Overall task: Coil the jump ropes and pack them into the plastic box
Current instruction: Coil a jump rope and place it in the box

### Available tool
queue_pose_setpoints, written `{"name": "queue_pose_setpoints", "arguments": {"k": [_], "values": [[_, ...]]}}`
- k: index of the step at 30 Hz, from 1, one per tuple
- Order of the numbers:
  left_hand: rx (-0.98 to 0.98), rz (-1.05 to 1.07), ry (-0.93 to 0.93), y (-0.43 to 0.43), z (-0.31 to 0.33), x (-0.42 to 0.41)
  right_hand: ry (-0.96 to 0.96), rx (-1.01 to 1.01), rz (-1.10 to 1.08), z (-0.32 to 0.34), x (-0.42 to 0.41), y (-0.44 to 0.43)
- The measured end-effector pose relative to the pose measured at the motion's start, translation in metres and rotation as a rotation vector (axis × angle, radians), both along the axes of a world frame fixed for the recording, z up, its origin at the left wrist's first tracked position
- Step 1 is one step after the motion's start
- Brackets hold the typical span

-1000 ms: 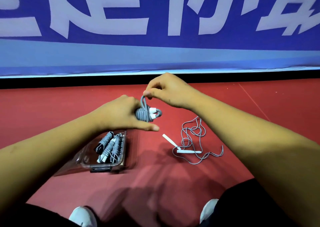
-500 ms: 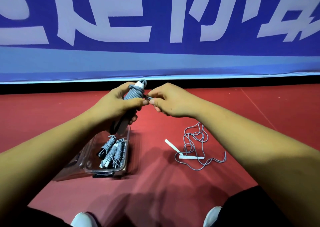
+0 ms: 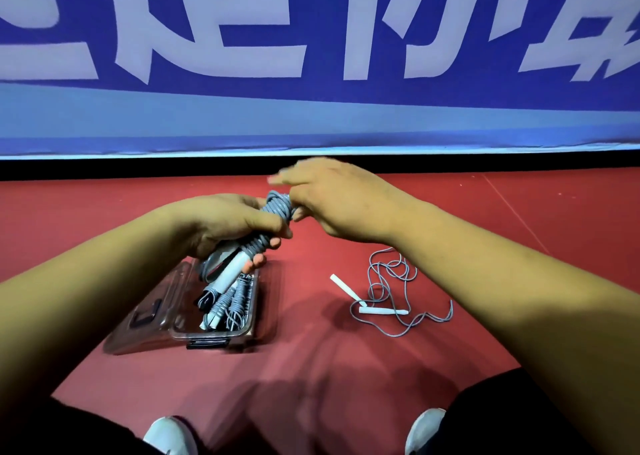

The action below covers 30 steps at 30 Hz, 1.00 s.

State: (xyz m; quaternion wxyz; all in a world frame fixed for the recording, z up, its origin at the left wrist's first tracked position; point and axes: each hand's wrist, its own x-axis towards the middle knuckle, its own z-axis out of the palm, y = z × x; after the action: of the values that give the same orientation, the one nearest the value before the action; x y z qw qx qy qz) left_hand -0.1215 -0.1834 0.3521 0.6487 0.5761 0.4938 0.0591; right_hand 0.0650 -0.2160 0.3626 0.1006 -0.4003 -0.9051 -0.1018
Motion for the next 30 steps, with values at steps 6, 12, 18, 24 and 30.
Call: {"name": "queue_pose_setpoints", "arguments": {"k": [6,12,18,24,30], "values": [[0.136,-0.310,0.097,0.004,0.006,-0.016,0.157,-0.224,-0.029,0.005,-0.009,-0.009],[0.834,-0.576,0.394,0.006,0.006,-0.012,0.488,-0.592,-0.154,-0.006,-0.005,-0.004],[1.414,-0.506,0.485,0.008,0.002,-0.013,1.070,-0.902,-0.201,-0.011,0.006,0.004],[0.985,-0.349,-0.017,0.002,0.007,-0.014,1.299,-1.124,-0.179,-0.003,0.001,0.001],[0.523,-0.187,-0.369,-0.004,0.007,-0.010,1.217,-1.143,-0.321,0.005,0.008,0.006]]}}
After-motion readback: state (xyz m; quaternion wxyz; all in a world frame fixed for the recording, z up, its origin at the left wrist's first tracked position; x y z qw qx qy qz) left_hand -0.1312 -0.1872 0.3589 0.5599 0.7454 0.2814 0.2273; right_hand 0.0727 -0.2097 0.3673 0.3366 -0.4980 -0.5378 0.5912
